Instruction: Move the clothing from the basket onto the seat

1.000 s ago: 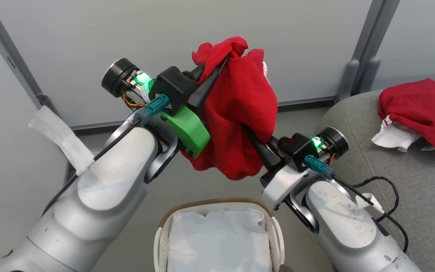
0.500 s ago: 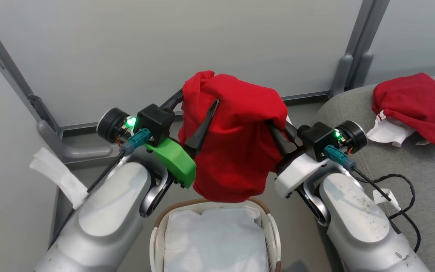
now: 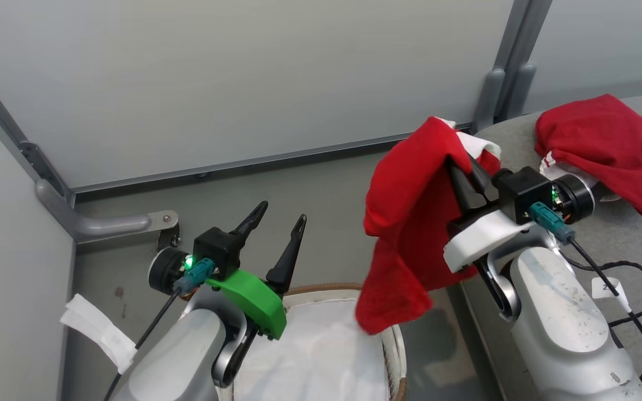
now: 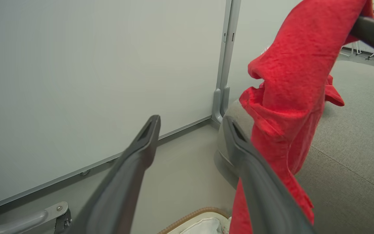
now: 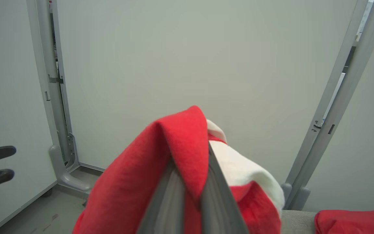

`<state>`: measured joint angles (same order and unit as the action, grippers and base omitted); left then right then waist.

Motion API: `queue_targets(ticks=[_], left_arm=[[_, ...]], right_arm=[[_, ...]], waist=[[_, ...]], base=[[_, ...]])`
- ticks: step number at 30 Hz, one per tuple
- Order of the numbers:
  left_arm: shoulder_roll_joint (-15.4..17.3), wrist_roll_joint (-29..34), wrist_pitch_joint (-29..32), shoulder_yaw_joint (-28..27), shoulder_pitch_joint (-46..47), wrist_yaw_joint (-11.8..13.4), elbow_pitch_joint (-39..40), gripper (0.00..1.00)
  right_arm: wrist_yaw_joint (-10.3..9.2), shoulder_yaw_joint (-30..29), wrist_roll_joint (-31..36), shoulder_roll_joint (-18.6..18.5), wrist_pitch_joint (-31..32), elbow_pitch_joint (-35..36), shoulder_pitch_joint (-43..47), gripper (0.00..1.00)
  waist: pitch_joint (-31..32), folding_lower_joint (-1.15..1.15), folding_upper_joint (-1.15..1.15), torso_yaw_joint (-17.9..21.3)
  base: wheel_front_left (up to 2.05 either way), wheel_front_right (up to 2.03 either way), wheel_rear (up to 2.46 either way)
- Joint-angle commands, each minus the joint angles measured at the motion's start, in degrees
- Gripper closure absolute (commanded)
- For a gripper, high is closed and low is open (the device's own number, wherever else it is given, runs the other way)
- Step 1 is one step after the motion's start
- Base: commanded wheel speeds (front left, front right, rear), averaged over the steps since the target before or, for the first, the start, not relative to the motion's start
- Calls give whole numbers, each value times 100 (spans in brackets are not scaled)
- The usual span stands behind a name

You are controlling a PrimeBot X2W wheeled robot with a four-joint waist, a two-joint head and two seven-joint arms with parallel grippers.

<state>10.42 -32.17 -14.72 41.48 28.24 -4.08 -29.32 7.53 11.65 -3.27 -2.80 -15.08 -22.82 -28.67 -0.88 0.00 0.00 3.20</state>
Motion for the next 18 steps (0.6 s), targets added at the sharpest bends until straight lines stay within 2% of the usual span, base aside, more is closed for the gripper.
queue_targets(ticks=[1,11,18], left_arm=[[-14,-14,-38,-39,-111,34,-2,0],[-141,248,-50,-185,-354,55,36,0],[-240,437,-50,-239,-430,5,96,0]], right_arm=[[-8,-80,60,-18,-13,37,91,100],[-8,-507,159,-20,-13,113,122,100],[-7,-701,341,-18,-13,273,125,100]], waist=[[-29,0,0,41],[-141,0,0,309],[-328,0,0,793]], base=[[0,0,0],[0,0,0],[0,0,0]])
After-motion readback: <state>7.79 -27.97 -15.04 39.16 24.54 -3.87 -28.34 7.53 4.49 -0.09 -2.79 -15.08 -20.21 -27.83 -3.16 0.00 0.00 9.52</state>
